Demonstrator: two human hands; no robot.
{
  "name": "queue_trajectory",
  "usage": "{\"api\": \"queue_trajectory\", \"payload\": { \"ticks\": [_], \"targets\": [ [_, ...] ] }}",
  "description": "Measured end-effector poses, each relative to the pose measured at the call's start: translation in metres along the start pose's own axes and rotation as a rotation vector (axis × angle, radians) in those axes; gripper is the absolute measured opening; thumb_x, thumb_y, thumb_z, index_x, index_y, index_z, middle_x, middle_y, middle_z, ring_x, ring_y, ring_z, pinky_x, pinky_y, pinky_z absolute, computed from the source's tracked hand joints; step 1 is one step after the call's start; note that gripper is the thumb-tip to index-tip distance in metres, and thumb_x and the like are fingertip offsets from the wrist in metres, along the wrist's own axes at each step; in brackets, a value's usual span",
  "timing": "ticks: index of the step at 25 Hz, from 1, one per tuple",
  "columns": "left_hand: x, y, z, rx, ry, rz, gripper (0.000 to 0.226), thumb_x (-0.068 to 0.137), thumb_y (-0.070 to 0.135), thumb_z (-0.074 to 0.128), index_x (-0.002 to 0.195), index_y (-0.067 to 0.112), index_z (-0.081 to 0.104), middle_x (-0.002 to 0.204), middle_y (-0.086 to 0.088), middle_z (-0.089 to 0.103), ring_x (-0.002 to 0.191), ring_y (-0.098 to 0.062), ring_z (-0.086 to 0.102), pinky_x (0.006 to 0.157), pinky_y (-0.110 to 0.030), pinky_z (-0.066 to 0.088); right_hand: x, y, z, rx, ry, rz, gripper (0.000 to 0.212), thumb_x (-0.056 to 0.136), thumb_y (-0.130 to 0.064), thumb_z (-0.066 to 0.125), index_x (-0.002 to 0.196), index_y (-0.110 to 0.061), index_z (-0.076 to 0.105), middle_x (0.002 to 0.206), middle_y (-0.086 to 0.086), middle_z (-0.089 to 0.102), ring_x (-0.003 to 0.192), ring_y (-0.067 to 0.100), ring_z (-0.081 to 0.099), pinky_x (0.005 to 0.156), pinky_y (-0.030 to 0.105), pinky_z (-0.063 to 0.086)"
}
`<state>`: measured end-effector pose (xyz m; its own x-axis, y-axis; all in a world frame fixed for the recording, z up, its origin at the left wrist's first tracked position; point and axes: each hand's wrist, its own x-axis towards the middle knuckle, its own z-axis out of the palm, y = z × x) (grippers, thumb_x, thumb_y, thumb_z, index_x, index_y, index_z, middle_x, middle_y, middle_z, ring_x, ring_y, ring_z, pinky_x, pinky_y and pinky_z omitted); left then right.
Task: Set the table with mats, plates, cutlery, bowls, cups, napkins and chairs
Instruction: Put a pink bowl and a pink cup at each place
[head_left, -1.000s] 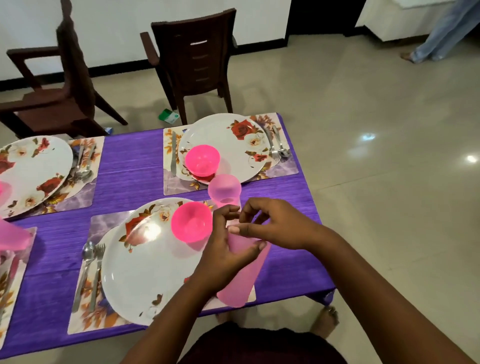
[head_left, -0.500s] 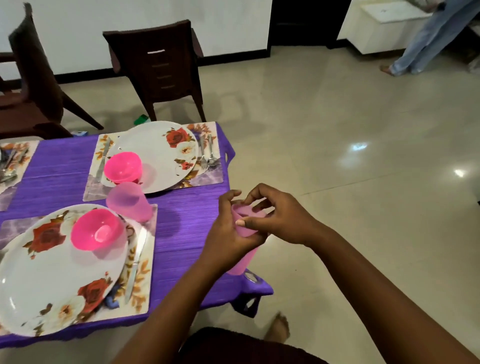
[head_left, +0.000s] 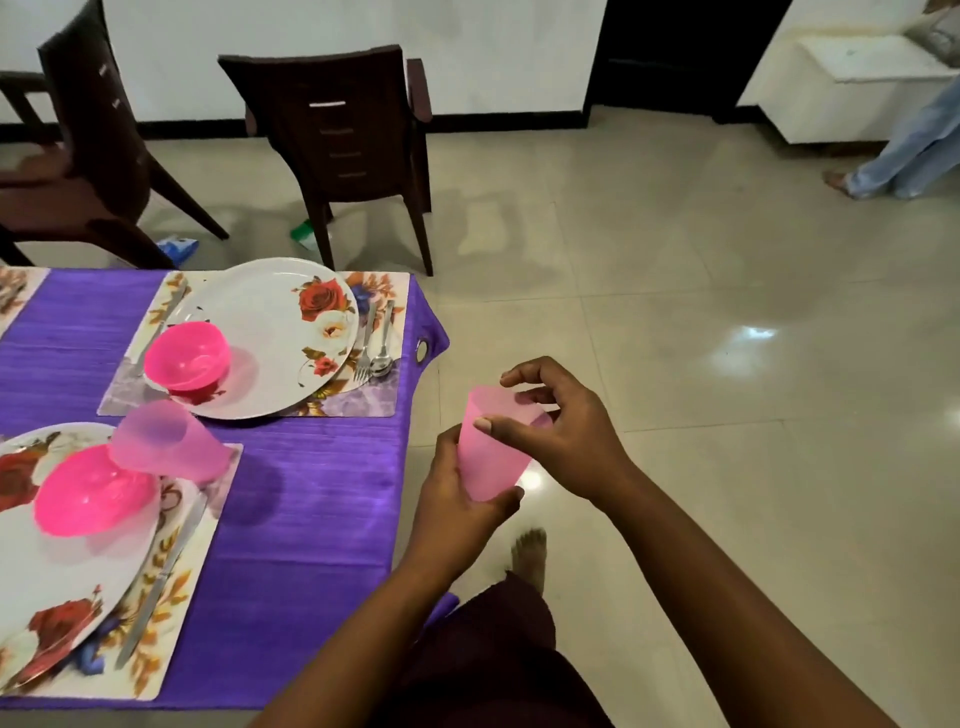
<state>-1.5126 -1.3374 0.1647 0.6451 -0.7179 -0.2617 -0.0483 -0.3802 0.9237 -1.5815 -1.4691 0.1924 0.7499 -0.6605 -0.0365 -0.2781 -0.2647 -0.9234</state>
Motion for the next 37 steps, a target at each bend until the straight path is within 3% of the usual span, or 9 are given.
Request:
{"api": "queue_trajectory", "payload": {
  "ticks": [2,5,10,15,19,25,32,37],
  "targets": [
    [0.031,0.006,0.013,-0.048,0.063,-0.034,0.074,0.077,0.014,0.079,0.126,0.038,0.029,0.102,0.024,0.044,0.090,0.002,0.050,0.058,-0.001,0.043,0.037,0.005,-0.013,-0.060,-0.049,-0.023,0.050,0.069,-0.049,0.082,0.109,-0.030,0.057,0.113,-0.015,0.058,0.103,0.005,0.057,0.076,0.024,0.053],
    [0.105,0.023,0.034,-0.159,0.118,-0.076,0.075,0.074,0.009,0.078,0.123,0.042,0.031,0.104,0.018,0.050,0.091,-0.004,0.055,0.054,-0.007,0.047,0.115,0.014,-0.041,-0.139,-0.134,-0.038,0.058,0.065,-0.053,0.082,0.112,-0.027,0.057,0.110,-0.015,0.061,0.101,0.002,0.058,0.079,0.021,0.051],
    [0.233,0.088,0.034,-0.263,0.236,-0.080,0.078,0.073,0.005,0.078,0.125,0.040,0.032,0.106,0.019,0.046,0.093,-0.005,0.052,0.053,-0.006,0.046,0.268,-0.019,-0.085,-0.210,-0.237,-0.146,0.062,0.059,-0.056,0.083,0.107,-0.025,0.058,0.105,-0.013,0.064,0.098,0.005,0.060,0.079,0.022,0.053],
    [0.315,0.126,0.014,-0.323,0.378,-0.112,0.077,0.073,0.005,0.077,0.125,0.039,0.032,0.102,0.017,0.048,0.091,-0.007,0.053,0.052,-0.008,0.047,0.377,-0.043,-0.080,-0.178,-0.331,-0.243,0.065,0.054,-0.065,0.077,0.103,-0.028,0.058,0.099,-0.015,0.063,0.093,0.005,0.060,0.078,0.027,0.056],
    [0.363,0.123,-0.010,-0.375,0.529,-0.171,0.074,0.072,0.009,0.077,0.122,0.044,0.035,0.104,0.013,0.052,0.093,-0.008,0.055,0.062,-0.021,0.054,0.450,-0.046,-0.043,-0.133,-0.508,-0.300,0.054,0.057,-0.058,0.084,0.094,-0.026,0.060,0.093,-0.008,0.064,0.087,0.012,0.060,0.076,0.036,0.055],
    [0.483,0.124,-0.059,-0.528,0.839,-0.251,0.070,0.072,0.008,0.075,0.122,0.039,0.039,0.107,0.011,0.053,0.095,-0.010,0.055,0.064,-0.024,0.056,0.601,-0.063,0.033,-0.173,-0.837,-0.434,0.049,0.059,-0.058,0.083,0.088,-0.025,0.063,0.086,-0.007,0.066,0.081,0.012,0.060,0.073,0.037,0.053],
    [0.570,0.151,-0.139,-0.592,1.275,-0.285,0.069,0.068,0.012,0.078,0.119,0.040,0.040,0.106,0.014,0.053,0.095,-0.008,0.056,0.069,-0.030,0.059,0.717,-0.134,0.134,-0.139,-1.252,-0.589,0.036,0.067,-0.035,0.088,0.087,-0.017,0.065,0.088,-0.002,0.067,0.082,0.013,0.059,0.069,0.016,0.044],
    [0.578,0.119,-0.177,-0.683,1.617,-0.441,0.079,0.075,0.015,0.080,0.130,0.041,0.030,0.118,0.014,0.047,0.104,-0.009,0.050,0.069,-0.013,0.044,0.706,-0.145,0.233,-0.192,-1.582,-0.712,0.037,0.066,-0.049,0.084,0.087,-0.026,0.064,0.093,-0.011,0.063,0.087,0.008,0.058,0.070,0.023,0.049]
  ]
}}
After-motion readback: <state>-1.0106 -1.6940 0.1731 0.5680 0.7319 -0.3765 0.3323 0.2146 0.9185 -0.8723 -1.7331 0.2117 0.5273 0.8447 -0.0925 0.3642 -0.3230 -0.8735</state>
